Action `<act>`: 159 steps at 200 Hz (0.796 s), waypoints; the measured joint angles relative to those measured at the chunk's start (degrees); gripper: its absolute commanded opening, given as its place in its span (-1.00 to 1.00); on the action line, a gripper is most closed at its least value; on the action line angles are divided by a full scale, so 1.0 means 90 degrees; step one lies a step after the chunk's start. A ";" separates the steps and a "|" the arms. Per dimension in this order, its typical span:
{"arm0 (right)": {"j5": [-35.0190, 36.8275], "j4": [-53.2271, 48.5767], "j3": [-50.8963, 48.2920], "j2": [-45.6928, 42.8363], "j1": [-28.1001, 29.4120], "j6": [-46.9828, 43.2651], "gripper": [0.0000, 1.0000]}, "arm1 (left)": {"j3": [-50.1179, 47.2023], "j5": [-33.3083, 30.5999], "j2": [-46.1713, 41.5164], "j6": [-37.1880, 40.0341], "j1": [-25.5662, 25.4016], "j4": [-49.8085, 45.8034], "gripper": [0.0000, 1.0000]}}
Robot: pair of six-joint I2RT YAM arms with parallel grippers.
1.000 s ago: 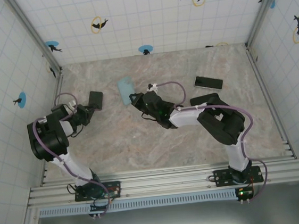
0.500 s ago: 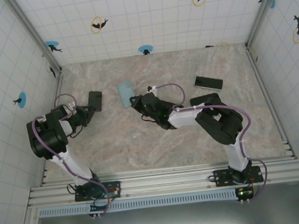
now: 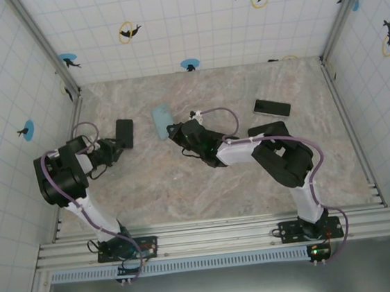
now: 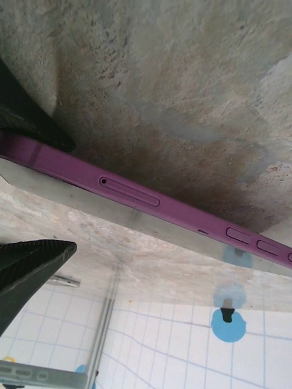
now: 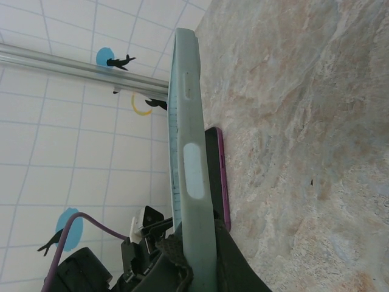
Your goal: Take the phone out of the phone case
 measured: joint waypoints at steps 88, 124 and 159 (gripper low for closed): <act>0.0002 -0.0151 0.0002 0.0000 0.0002 -0.0005 -0.91 | 0.0160 0.0007 0.0000 0.0294 0.0049 -0.0364 0.00; 0.0000 -0.0223 0.0022 0.0007 0.0002 -0.0036 -0.91 | 0.0612 -0.0291 -0.0010 0.0967 0.0085 -0.1190 0.05; 0.0002 -0.0265 0.0090 0.0010 0.0015 -0.0075 -0.91 | 0.0726 -0.0386 -0.0063 0.1348 0.0085 -0.1564 0.09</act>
